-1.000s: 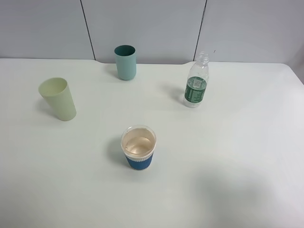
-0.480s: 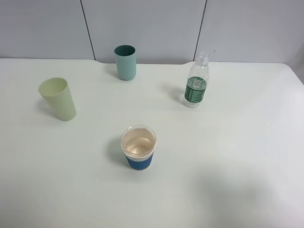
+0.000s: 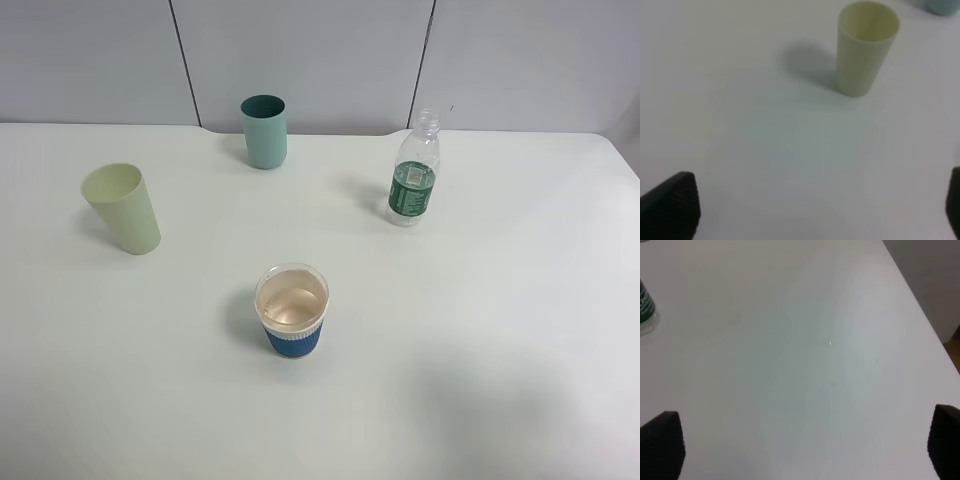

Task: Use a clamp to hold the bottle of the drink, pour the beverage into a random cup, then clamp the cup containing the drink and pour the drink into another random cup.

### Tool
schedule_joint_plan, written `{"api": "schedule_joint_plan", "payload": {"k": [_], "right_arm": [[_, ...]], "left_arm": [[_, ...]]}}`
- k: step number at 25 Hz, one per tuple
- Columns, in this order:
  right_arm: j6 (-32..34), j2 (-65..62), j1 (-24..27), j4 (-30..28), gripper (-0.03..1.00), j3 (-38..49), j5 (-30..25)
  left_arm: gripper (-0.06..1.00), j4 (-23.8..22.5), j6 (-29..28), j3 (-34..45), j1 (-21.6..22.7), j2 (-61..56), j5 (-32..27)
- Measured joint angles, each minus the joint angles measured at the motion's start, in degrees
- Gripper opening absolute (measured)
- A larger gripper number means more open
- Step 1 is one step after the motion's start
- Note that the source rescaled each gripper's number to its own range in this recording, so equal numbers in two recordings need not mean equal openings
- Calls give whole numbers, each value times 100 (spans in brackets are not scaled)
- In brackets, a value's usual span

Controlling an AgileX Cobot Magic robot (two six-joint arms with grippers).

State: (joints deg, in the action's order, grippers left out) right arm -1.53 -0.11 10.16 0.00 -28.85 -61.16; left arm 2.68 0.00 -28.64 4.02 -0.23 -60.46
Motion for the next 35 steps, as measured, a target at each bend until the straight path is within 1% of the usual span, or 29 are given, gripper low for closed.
{"api": "schedule_joint_plan", "payload": {"k": [9,11,13,15,22,35], "right_arm": [[24,0,0,0,97,0,0],[24,0,0,0,97,0,0],[24,0,0,0,97,0,0],[34,0,0,0,97,0,0],[40,0,0,0,97,0,0],[40,0,0,0,97,0,0]], "left_arm": [[100,0,0,0,-12,0,0],[100,0,0,0,-124,0,0],[100,0,0,0,-337,0,0],[100,6,0,0,-413,0,0],[100,12,0,0,-309,0,0],[100,12,0,0,-304,0,0]]}}
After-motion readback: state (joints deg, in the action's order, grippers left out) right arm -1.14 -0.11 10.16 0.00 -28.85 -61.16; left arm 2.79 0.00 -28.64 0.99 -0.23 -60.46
